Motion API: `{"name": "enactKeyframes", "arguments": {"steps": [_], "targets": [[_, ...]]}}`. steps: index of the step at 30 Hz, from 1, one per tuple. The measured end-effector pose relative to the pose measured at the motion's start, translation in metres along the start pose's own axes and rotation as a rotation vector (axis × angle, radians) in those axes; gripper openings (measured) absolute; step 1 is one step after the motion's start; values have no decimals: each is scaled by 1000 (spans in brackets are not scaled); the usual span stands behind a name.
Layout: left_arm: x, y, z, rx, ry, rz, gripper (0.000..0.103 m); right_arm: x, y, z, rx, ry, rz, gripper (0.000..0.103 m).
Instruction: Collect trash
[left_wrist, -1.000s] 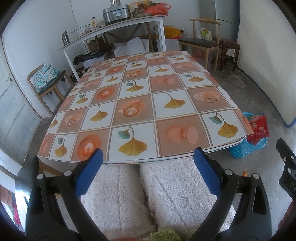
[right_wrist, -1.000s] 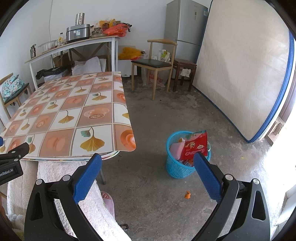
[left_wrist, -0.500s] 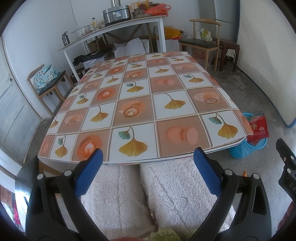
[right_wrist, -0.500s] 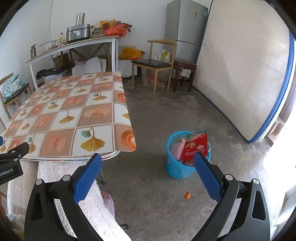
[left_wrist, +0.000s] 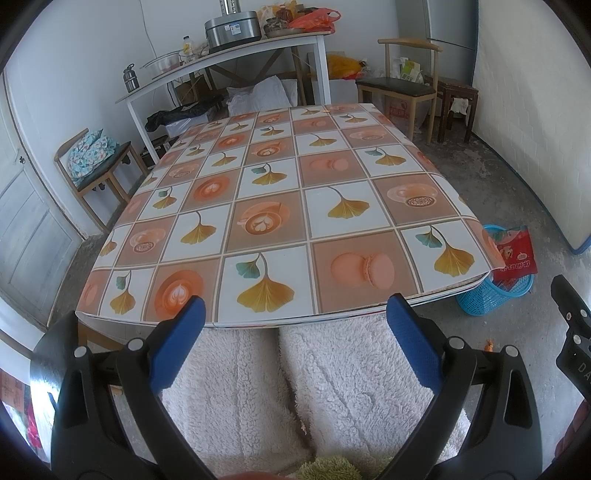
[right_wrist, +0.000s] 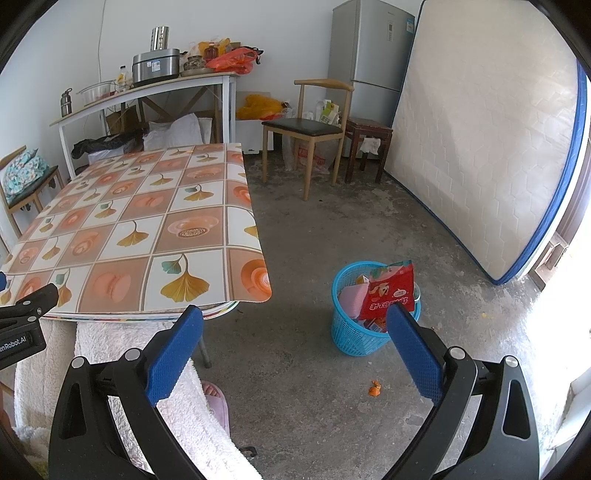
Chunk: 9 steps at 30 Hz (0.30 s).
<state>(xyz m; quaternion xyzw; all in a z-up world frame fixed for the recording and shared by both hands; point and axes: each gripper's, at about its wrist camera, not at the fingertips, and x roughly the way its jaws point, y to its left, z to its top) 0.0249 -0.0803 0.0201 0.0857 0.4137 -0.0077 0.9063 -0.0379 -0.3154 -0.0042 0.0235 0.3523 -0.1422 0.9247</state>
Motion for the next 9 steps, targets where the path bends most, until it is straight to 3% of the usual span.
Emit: {"name": "enactKeyframes", "arguments": {"steps": [9], "targets": [[0, 0, 0, 0, 0, 0, 94, 0, 0, 0, 0, 0, 0, 96]]}}
